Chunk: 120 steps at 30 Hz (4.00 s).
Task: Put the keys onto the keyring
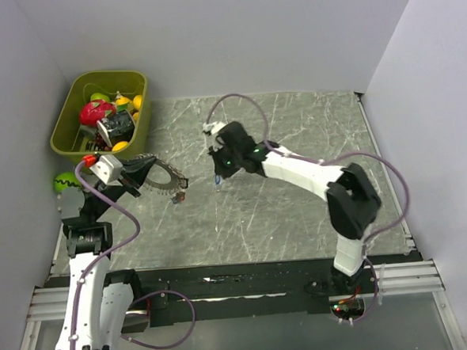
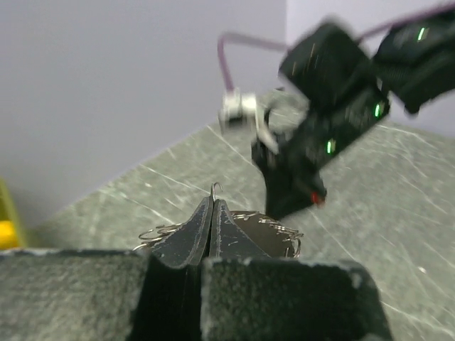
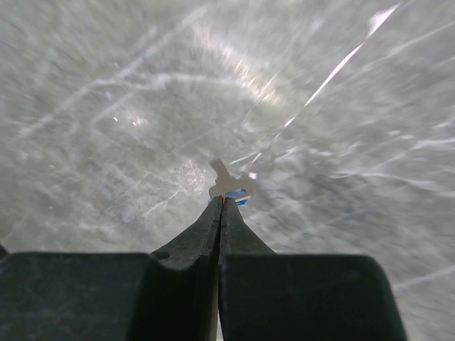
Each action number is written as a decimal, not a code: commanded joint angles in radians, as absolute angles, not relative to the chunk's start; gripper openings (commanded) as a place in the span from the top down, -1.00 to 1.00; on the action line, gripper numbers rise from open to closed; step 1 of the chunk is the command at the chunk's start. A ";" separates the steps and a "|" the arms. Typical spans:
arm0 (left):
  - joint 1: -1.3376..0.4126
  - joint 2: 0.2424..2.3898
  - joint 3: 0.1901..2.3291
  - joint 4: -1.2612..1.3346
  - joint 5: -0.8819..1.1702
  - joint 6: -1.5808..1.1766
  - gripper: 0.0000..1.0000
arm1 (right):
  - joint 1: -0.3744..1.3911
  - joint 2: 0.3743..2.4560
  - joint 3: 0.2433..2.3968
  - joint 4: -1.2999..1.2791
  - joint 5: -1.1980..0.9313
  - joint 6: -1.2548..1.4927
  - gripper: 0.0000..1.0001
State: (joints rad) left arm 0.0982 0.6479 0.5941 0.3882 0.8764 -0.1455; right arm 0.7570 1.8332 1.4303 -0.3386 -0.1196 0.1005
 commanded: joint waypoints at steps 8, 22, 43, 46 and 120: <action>-0.096 0.747 0.545 0.554 0.858 -0.196 0.97 | 0.681 1.531 1.202 -0.143 -0.345 -0.027 1.00; -0.360 0.868 0.534 0.538 0.857 0.037 0.97 | 0.601 1.339 1.110 -0.118 -0.742 -0.181 1.00; -0.468 0.900 0.600 0.501 0.804 0.094 0.97 | 0.640 1.305 1.275 -0.357 -0.910 -0.301 1.00; -0.471 0.903 0.597 0.523 0.782 0.084 0.97 | 0.650 1.315 1.285 -0.385 -0.897 -0.316 1.00; -0.529 0.854 0.572 0.578 0.856 0.140 0.98 | 0.658 1.287 1.217 -0.289 -0.716 -0.282 0.32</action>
State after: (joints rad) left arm -0.5205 0.8963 0.5644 0.4309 0.7727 0.1520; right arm 0.6785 1.3533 1.2407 -0.3664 -0.6968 -0.2760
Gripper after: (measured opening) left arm 0.013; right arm 0.229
